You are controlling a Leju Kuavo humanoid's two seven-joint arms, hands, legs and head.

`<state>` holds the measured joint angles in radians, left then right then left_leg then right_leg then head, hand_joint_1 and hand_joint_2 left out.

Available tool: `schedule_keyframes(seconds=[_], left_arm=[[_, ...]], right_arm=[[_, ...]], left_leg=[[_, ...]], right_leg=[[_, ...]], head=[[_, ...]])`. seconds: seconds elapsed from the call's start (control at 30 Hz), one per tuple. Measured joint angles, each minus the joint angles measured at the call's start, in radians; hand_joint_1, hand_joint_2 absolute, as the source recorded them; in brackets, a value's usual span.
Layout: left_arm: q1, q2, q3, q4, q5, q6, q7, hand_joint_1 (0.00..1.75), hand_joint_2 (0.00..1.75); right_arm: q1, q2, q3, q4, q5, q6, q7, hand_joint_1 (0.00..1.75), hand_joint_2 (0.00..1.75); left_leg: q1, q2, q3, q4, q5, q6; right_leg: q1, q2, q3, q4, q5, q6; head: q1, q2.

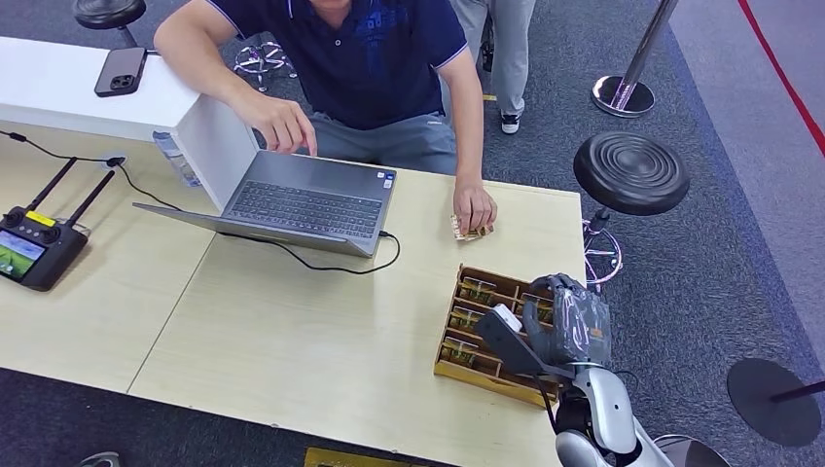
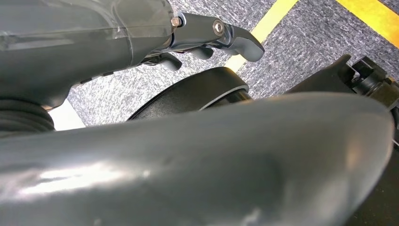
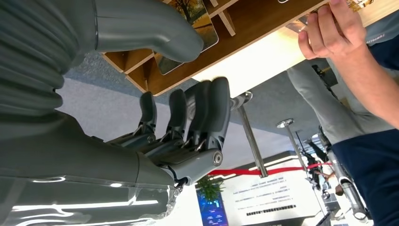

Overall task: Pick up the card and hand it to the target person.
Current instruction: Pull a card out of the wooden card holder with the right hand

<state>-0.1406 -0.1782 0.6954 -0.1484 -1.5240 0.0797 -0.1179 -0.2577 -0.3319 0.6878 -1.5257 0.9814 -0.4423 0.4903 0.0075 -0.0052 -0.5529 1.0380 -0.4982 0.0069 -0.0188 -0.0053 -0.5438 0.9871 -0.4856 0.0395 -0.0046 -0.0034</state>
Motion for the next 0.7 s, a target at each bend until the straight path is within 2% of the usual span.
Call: schedule_keyframes(seconds=[0.2, 0.5, 0.7], left_arm=[[0.000, 0.000, 0.000, 0.000, 0.000, 0.000, 0.000, 0.00, 0.00], [0.000, 0.000, 0.000, 0.000, 0.000, 0.000, 0.000, 0.00, 0.00], [0.000, 0.000, 0.000, 0.000, 0.000, 0.000, 0.000, 0.00, 0.00]], right_arm=[[-0.005, 0.000, 0.000, 0.008, 0.006, 0.000, 0.001, 0.91, 1.75], [-0.012, 0.000, 0.000, 0.020, 0.006, 0.001, 0.002, 1.12, 1.75], [-0.013, 0.000, 0.000, 0.031, 0.003, 0.007, 0.003, 1.16, 1.75]], left_leg=[[0.000, 0.000, 0.000, 0.000, 0.000, 0.000], [0.000, 0.000, 0.000, 0.000, 0.000, 0.000], [0.000, 0.000, 0.000, 0.000, 0.000, 0.000]], right_leg=[[0.000, 0.000, 0.000, 0.000, 0.000, 0.000], [0.000, 0.000, 0.000, 0.000, 0.000, 0.000], [0.000, 0.000, 0.000, 0.000, 0.000, 0.000]], head=[[0.000, 0.000], [0.000, 0.000], [0.000, 0.000]])
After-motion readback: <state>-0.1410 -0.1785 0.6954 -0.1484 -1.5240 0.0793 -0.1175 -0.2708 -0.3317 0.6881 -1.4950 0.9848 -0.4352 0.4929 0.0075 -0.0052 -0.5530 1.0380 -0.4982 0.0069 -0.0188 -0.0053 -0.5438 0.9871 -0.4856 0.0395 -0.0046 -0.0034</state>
